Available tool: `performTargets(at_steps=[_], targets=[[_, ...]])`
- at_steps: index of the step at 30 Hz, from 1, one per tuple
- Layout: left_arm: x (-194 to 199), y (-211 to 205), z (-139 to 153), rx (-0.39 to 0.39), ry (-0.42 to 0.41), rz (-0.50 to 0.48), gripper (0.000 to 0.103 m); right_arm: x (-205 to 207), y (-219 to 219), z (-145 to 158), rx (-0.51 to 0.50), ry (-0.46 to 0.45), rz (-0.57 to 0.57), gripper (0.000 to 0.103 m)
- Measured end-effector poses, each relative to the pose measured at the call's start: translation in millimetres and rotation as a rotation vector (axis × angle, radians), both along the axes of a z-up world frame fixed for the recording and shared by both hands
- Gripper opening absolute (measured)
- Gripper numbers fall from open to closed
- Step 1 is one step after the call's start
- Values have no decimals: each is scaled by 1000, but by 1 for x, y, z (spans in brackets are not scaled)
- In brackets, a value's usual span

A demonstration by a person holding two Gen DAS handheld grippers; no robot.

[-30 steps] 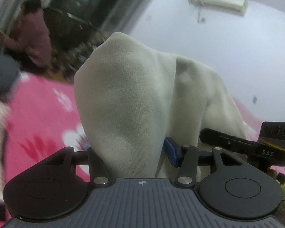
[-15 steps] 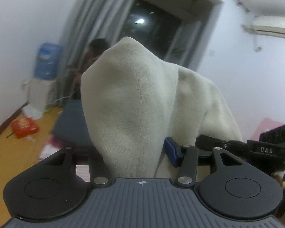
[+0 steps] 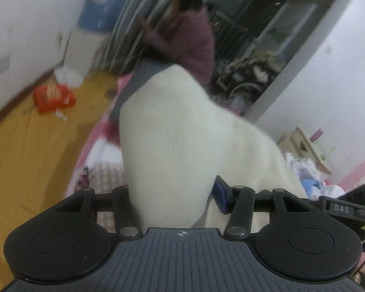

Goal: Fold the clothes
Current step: 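Carry the hoodie bundle onto the stack of folded clothes, then lower the hoodie onto the stack and open both grippers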

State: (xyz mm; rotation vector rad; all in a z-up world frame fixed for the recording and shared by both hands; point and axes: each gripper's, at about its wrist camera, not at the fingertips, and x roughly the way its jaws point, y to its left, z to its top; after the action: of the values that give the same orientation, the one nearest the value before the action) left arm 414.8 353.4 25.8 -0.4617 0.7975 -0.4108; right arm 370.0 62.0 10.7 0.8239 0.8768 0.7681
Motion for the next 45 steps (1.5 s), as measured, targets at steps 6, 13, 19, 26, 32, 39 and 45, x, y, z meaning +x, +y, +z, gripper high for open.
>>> performTargets(at_steps=[6, 13, 19, 26, 32, 39, 45], targets=[[13, 11, -7, -38, -1, -26, 51, 14, -14, -22, -11, 26, -28, 28], [44, 18, -54, -90, 218, -3, 64, 32, 1, -55, -105, 65, -46, 32], [33, 41, -32, -139, 193, 74, 70, 35, -11, -66, -109, 59, -42, 39], [-1, 43, 22, -8, -108, 92, 70, 21, -23, -19, -335, -115, -61, 42], [31, 0, 13, 133, -168, 21, 70, 0, -9, 36, -466, -420, -171, 39], [61, -22, -37, 302, -15, 19, 72, 59, 28, -43, -562, -278, -67, 23], [45, -14, -18, 305, -24, 43, 71, 56, 29, -38, -651, -364, -41, 24]])
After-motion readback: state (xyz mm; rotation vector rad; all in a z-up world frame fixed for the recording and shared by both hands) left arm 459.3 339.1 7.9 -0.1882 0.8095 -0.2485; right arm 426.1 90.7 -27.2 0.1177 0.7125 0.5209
